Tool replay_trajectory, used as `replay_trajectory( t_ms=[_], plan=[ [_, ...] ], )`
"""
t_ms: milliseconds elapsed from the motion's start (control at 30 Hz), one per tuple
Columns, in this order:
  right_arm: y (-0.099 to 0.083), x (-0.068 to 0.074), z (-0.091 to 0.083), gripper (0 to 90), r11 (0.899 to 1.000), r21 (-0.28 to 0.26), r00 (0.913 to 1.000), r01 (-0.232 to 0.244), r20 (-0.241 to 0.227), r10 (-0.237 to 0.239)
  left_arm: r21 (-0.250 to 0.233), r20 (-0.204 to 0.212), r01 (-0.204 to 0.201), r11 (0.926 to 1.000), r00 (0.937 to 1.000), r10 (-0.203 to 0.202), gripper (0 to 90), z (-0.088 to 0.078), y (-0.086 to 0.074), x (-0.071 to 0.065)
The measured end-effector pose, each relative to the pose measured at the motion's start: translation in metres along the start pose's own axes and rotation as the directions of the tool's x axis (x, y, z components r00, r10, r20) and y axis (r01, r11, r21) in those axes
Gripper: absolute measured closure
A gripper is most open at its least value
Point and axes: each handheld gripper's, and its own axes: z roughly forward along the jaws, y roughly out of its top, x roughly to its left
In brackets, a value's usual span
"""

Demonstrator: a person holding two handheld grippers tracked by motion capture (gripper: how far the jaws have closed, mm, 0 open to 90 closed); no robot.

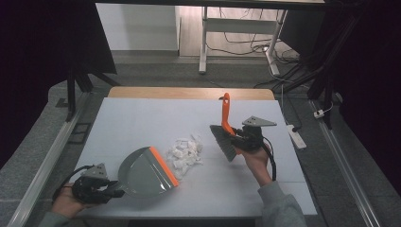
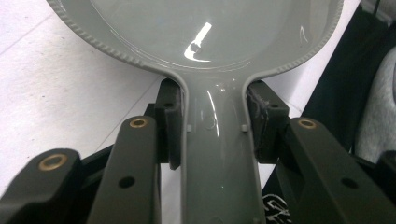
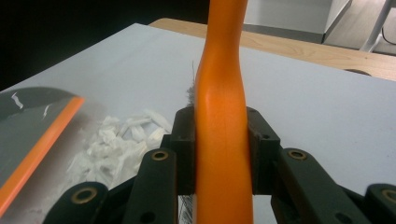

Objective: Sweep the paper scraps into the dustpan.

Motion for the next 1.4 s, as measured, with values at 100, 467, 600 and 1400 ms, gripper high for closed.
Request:
replay_trajectory(
  t_ms=[100, 467, 600, 1400],
  plan=[
    [0.004, -0.001, 0.008, 68.8, 1.000, 0.004, 0.9999, -0.011, 0.004, 0.011, 0.007, 0.010, 0.001, 1.0000, 1.0000, -0.001, 61.1, 0.002, 0.000, 0.000],
    [0.012, 0.001, 0.041, 68.8, 0.999, 0.047, 0.9994, -0.023, 0.027, 0.022, 0.026, 0.044, -0.024, 0.9994, 0.9988, 0.023, 61.0, 0.012, 0.005, -0.003],
    [0.014, 0.001, 0.048, 68.8, 0.998, 0.065, 0.9989, -0.027, 0.040, 0.025, 0.033, 0.044, -0.020, 0.9993, 0.9988, 0.018, 61.0, 0.011, 0.003, -0.001],
    [0.015, -0.002, 0.085, 68.9, 0.991, 0.132, 0.9961, -0.012, 0.088, 0.000, 0.045, 0.036, -0.012, 0.9989, 0.9993, 0.011, 61.0, 0.020, 0.005, 0.001]
  ],
)
